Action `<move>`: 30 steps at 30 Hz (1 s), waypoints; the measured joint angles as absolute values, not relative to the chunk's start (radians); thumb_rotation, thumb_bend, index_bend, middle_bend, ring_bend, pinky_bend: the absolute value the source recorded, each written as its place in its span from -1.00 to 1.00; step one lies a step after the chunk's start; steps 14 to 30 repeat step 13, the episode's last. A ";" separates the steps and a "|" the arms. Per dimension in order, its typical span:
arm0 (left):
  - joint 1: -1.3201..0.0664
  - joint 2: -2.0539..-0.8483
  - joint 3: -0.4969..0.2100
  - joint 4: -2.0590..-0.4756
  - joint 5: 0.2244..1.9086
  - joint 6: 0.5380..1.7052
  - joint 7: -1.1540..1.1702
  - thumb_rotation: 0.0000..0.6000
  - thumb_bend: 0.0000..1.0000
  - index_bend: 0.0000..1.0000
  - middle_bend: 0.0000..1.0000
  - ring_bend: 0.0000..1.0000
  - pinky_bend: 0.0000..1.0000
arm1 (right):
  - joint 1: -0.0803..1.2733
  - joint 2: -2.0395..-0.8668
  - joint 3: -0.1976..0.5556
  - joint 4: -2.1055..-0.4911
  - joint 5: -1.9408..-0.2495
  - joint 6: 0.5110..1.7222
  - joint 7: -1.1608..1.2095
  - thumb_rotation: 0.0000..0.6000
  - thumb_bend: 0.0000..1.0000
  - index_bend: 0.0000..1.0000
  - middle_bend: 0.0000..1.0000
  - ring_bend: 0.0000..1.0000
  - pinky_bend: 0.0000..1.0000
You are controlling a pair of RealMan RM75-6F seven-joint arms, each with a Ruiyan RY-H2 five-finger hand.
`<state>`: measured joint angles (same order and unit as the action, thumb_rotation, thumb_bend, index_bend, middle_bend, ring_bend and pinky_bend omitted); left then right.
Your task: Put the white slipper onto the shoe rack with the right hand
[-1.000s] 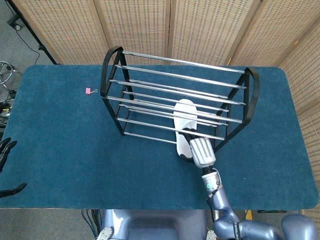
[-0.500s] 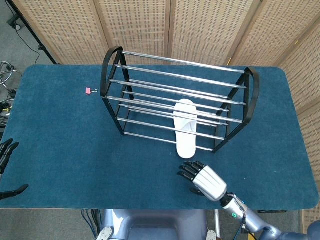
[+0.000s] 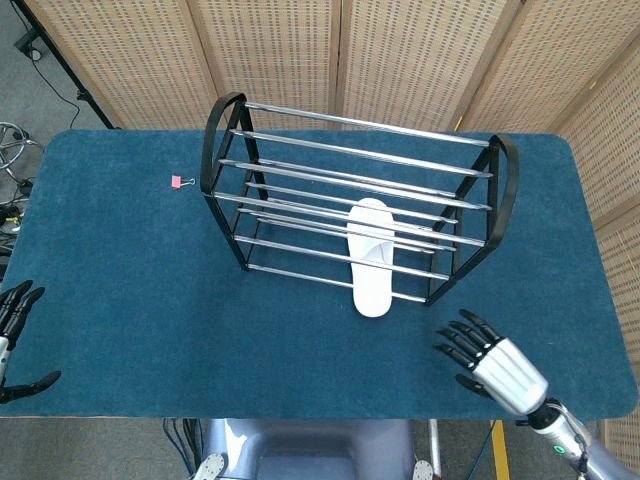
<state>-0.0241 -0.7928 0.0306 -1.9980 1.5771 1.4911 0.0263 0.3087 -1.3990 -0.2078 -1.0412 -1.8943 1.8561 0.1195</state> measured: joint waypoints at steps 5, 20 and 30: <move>-0.018 -0.795 0.038 -2.001 1.602 1.501 0.038 1.00 -1.00 -1.00 -1.00 -1.00 -0.99 | 0.196 -1.346 -0.169 -1.078 -1.755 1.906 0.145 1.00 -0.70 -0.70 -0.90 -0.91 -0.90; -0.008 -0.796 0.050 -2.002 1.640 1.518 0.059 1.00 -1.00 -1.00 -1.00 -1.00 -1.00 | 0.091 -1.195 -0.144 -1.345 -1.648 1.915 0.114 1.00 -1.00 -1.00 -1.00 -1.00 -1.00; -0.008 -0.796 0.050 -2.002 1.640 1.518 0.059 1.00 -1.00 -1.00 -1.00 -1.00 -1.00 | 0.091 -1.195 -0.144 -1.345 -1.648 1.915 0.114 1.00 -1.00 -1.00 -1.00 -1.00 -1.00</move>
